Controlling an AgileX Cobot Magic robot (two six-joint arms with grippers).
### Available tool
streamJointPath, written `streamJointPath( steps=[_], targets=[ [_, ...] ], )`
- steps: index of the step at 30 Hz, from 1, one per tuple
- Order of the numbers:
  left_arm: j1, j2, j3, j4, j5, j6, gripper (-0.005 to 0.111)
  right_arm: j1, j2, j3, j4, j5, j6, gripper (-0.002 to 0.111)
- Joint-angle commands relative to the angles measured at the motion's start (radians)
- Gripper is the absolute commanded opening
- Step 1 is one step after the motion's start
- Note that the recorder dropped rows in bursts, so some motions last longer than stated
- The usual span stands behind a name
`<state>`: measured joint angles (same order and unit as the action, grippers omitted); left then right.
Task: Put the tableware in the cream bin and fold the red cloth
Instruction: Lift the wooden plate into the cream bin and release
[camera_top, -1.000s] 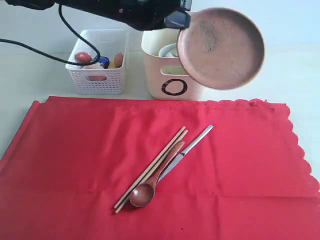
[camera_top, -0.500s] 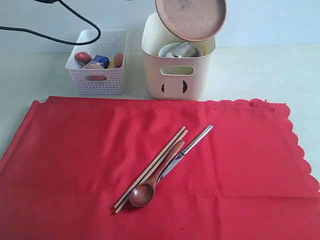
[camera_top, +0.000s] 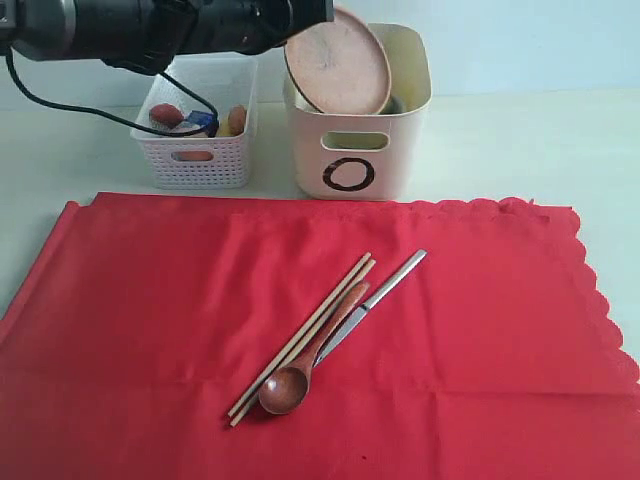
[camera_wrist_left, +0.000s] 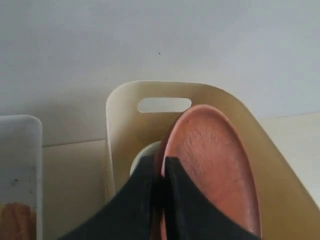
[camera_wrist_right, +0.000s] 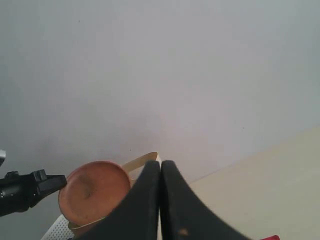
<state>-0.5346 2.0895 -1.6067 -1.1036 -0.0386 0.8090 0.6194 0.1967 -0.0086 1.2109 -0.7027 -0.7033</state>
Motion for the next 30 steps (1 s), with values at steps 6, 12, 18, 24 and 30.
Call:
streamJointPath(
  steps=[6,12,18,24,30],
  targets=[
    [-0.005,0.046,-0.056,-0.008,0.007,-0.005,0.0,-0.003,-0.002,0.003,-0.009,-0.003,-0.003,0.0],
    [-0.005,0.048,-0.059,-0.001,0.009,-0.003,0.0,-0.003,-0.002,0.003,-0.009,-0.003,-0.003,0.0],
    [-0.005,0.048,-0.059,-0.001,0.013,-0.001,0.0,-0.003,-0.002,0.003,-0.009,-0.003,-0.003,0.0],
    [-0.005,0.048,-0.059,-0.001,0.017,-0.001,0.016,-0.003,-0.002,0.003,-0.009,-0.003,-0.003,0.0],
    [-0.005,0.048,-0.059,-0.001,0.021,-0.001,0.068,-0.003,-0.002,0.003,-0.009,-0.003,-0.003,0.0]
  ],
)
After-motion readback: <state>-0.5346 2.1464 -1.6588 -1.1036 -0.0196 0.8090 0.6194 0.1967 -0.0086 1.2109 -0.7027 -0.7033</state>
